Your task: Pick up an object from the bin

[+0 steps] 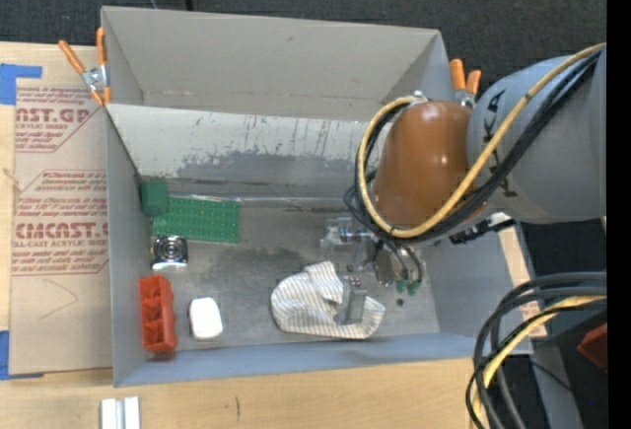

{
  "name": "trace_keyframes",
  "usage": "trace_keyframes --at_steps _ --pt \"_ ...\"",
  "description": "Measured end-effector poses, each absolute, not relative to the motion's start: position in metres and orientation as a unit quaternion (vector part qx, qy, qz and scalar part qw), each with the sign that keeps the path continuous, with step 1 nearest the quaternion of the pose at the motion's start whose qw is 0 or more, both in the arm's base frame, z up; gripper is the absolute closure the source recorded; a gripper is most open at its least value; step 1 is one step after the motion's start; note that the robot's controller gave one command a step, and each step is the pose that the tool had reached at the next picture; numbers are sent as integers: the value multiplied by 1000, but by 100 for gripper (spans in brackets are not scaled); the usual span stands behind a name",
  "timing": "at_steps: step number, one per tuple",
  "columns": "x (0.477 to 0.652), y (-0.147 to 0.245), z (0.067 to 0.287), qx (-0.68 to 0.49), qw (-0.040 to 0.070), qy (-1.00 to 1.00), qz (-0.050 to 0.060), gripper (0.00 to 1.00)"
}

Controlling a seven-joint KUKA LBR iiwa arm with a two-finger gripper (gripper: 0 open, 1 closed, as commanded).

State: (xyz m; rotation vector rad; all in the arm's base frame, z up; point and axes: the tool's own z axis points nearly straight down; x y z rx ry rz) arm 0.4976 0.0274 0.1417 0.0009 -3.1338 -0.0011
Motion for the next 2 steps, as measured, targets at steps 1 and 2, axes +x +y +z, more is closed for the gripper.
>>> trace_keyframes --at_steps 1,2 --pt "499 27 146 0 0 -1000 -1 0" --pt "500 30 139 2 -4 -1000 0 0"
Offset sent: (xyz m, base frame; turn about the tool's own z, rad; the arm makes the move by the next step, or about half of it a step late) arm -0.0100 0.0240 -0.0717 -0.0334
